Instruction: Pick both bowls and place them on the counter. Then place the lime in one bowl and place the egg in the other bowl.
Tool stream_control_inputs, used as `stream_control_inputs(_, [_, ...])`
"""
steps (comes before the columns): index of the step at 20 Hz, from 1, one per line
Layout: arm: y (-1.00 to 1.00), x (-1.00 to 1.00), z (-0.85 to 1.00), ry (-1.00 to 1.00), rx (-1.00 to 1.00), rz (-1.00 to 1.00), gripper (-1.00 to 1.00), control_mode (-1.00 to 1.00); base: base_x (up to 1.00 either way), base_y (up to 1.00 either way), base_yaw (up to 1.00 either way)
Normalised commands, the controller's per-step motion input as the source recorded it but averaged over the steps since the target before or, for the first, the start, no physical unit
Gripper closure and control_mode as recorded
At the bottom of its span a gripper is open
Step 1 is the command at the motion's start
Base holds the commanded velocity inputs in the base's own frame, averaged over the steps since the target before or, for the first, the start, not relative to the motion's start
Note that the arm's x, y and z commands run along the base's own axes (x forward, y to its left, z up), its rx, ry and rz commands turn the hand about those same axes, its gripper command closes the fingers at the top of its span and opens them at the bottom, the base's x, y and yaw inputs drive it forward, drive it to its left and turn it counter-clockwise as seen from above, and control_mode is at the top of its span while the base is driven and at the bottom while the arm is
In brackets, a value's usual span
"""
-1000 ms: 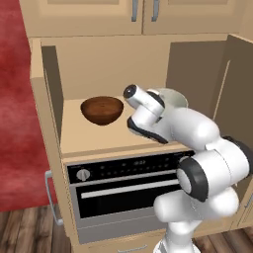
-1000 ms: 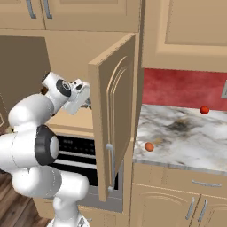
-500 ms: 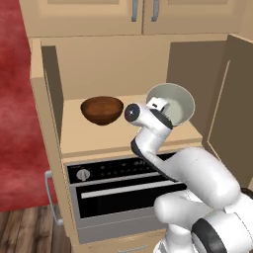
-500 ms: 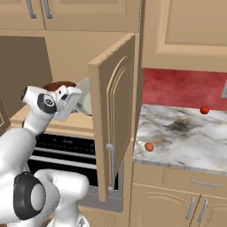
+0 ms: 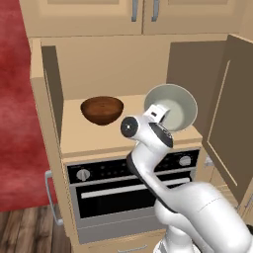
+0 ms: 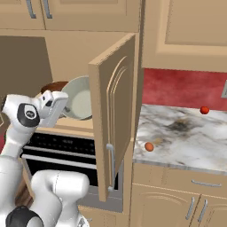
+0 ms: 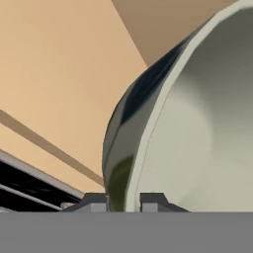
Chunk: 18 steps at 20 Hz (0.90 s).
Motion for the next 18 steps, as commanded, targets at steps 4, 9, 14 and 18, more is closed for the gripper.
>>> stream_control_inputs(4, [0.04,0.0,0.0,0.0,0.0,0.0,1.0,-1.0,0.0,0.0,0.0])
stream_control_inputs(9, [0.1,-0.34,0.0,-0.11,-0.05,0.0,1.0,-1.0,0.0,0.0,0.0])
stream_control_inputs(14, [0.06,-0.34,0.0,-0.09,-0.03,0.0,1.0,1.0,-0.58,0.11,0.0])
stream_control_inputs(18, [0.0,0.0,0.0,0.0,0.0,0.0,1.0,1.0,-0.91,0.36,-0.01])
